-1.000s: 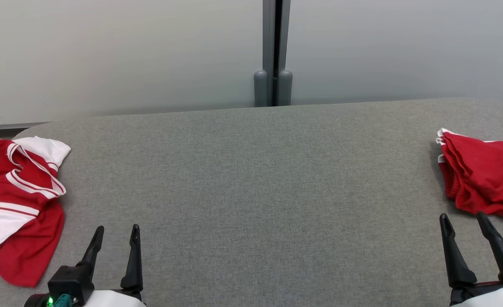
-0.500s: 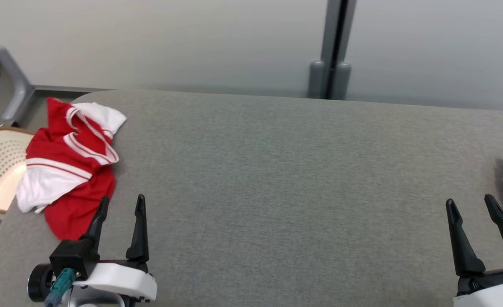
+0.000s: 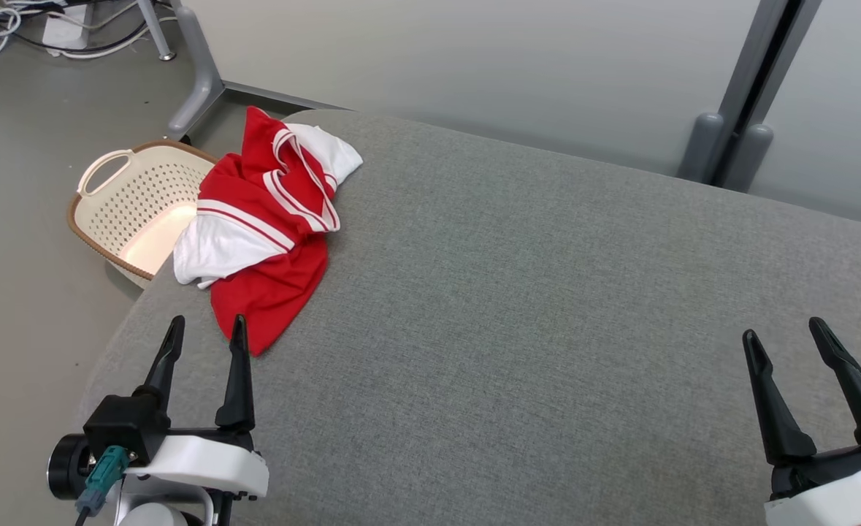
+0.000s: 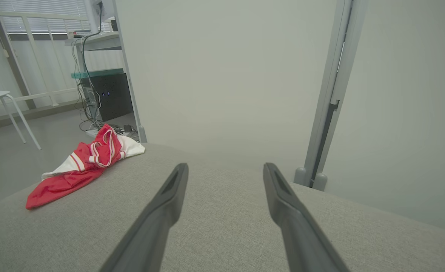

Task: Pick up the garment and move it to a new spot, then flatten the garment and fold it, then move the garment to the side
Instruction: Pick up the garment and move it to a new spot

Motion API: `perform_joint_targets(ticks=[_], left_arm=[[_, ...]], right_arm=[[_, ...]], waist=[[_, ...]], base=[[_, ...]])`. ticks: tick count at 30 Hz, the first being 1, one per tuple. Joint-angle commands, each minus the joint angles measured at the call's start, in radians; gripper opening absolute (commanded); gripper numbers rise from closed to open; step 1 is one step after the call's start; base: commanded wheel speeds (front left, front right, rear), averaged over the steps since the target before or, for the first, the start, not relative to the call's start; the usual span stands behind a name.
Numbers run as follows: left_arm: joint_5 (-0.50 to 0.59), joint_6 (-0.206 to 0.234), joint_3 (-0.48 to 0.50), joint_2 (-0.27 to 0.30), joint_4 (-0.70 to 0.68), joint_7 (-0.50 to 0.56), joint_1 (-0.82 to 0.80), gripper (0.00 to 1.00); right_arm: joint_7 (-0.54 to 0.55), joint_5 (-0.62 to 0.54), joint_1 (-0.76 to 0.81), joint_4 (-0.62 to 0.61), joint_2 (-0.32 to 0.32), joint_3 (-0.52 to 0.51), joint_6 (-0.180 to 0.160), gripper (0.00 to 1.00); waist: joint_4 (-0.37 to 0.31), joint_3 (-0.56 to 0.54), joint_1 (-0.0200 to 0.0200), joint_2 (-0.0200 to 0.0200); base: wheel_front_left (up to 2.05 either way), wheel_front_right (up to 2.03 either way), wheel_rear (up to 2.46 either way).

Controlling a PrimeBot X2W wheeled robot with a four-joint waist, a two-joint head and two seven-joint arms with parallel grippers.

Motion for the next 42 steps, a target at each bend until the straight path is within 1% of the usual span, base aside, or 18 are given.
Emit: perform_joint_targets(ticks=[1,8,14,18,22,25,31,34,38,39,40,41,42], left_arm=[[0.014,0.005,0.005,0.007,0.002,-0.004,-0.018,1.00],[0.017,0.007,0.005,0.002,-0.010,-0.008,-0.025,1.00],[0.020,0.005,0.006,-0.014,-0.017,-0.009,-0.060,1.00],[0.028,0.001,0.010,-0.036,-0.013,-0.011,-0.119,1.00],[0.016,-0.018,0.029,-0.060,0.046,-0.009,-0.221,1.00],[0.003,-0.035,0.054,-0.071,0.131,-0.009,-0.315,1.00],[-0.045,-0.081,0.125,-0.063,0.407,-0.010,-0.510,1.00],[-0.077,-0.111,0.162,-0.054,0.566,-0.010,-0.597,1.00],[-0.109,-0.154,0.196,-0.036,0.743,-0.010,-0.700,1.00],[-0.115,-0.171,0.214,-0.028,0.798,-0.010,-0.732,1.00],[-0.114,-0.178,0.223,-0.024,0.812,-0.010,-0.746,0.60],[-0.109,-0.180,0.233,-0.020,0.816,-0.010,-0.756,0.18],[-0.100,-0.180,0.241,-0.021,0.811,-0.010,-0.759,0.00]], right_arm=[[0.004,-0.004,-0.008,-0.008,-0.005,-0.001,0.000,1.00],[0.009,-0.001,-0.015,-0.011,-0.005,0.000,0.000,1.00],[0.019,0.003,-0.029,-0.026,-0.013,-0.003,0.000,1.00],[0.046,-0.005,-0.058,-0.060,-0.034,-0.001,0.000,1.00],[0.073,-0.015,-0.101,-0.102,-0.064,-0.003,0.000,1.00],[0.090,-0.015,-0.135,-0.137,-0.082,-0.008,0.000,1.00],[0.107,-0.021,-0.186,-0.175,-0.105,-0.008,0.000,1.00],[0.099,-0.020,-0.205,-0.176,-0.108,-0.012,0.000,1.00],[0.083,-0.017,-0.226,-0.160,-0.112,-0.006,0.000,1.00],[0.079,-0.014,-0.236,-0.153,-0.111,-0.003,0.000,1.00],[0.075,-0.013,-0.239,-0.148,-0.110,-0.001,0.000,1.00],[0.072,-0.013,-0.242,-0.143,-0.108,-0.001,0.000,1.00],[0.069,-0.012,-0.245,-0.138,-0.107,0.000,0.000,1.00]], waist=[[0.012,0.003,0.0000,-0.0001],[0.013,0.017,0.0000,-0.0001],[-0.001,0.056,0.0000,-0.0001],[-0.025,0.129,0.0000,-0.0001],[-0.063,0.231,0.0000,-0.0001],[-0.096,0.314,0.0000,-0.0001],[-0.153,0.449,0.0000,-0.0001],[-0.168,0.491,0.0000,-0.0001],[-0.185,0.515,0.0000,-0.0001],[-0.188,0.521,0.0000,-0.0001],[-0.189,0.522,0.0000,-0.0001],[-0.190,0.521,0.0000,-0.0001],[-0.190,0.519,0.0000,-0.0001]], base=[[0.00,0.00,0.00],[0.00,0.00,0.00],[0.00,0.00,0.00],[0.00,0.00,0.00],[0.00,0.00,0.00],[0.00,0.00,0.00],[0.00,0.00,0.00],[0.00,0.00,0.00],[0.00,0.00,0.00],[0.00,0.00,0.00],[0.00,0.00,0.00],[0.00,0.00,0.00],[0.00,0.00,0.00]])
